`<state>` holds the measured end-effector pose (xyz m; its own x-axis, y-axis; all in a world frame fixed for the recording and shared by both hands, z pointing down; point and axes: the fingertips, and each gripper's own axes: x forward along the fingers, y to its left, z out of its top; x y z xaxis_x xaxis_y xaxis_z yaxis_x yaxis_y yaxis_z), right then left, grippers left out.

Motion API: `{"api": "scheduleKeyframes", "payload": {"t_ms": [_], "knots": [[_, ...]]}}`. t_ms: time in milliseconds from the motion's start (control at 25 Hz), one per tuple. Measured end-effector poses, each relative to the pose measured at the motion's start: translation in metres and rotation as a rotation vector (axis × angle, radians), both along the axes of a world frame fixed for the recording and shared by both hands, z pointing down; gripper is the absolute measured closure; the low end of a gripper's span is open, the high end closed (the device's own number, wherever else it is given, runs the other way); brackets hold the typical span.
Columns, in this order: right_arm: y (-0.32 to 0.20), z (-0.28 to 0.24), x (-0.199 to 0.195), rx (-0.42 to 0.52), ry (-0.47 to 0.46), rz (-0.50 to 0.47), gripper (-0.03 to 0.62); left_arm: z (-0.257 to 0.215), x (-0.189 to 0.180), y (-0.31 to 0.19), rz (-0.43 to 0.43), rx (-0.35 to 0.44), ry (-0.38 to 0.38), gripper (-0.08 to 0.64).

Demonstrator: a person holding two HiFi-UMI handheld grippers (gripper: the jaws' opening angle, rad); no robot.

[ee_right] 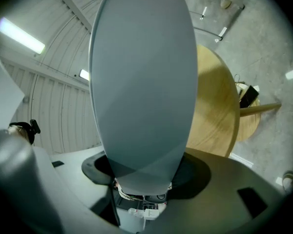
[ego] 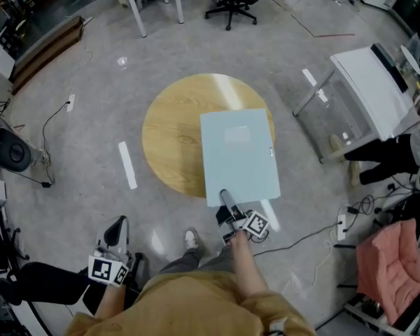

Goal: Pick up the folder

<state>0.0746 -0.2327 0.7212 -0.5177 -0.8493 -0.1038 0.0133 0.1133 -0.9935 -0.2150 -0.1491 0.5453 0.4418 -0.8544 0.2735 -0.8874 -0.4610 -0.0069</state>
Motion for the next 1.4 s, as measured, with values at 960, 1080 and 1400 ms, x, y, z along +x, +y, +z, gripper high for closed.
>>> {"api": "scheduleKeyframes", "payload": {"t_ms": [960,1080,1400], "knots": [[0.055,-0.266,0.054,0.385,0.174,0.014,0.322,-0.032,0.073,-0.017,0.041,0.194,0.124,0.557],[0.066,-0.29,0.06,0.425,0.204,0.024,0.322,-0.045,0.08,-0.02,0.042,0.221,0.132,0.557],[0.066,-0.322,0.07,0.482,0.267,0.035,0.322,-0.064,0.094,-0.028,0.039,0.262,0.138,0.557]]}}
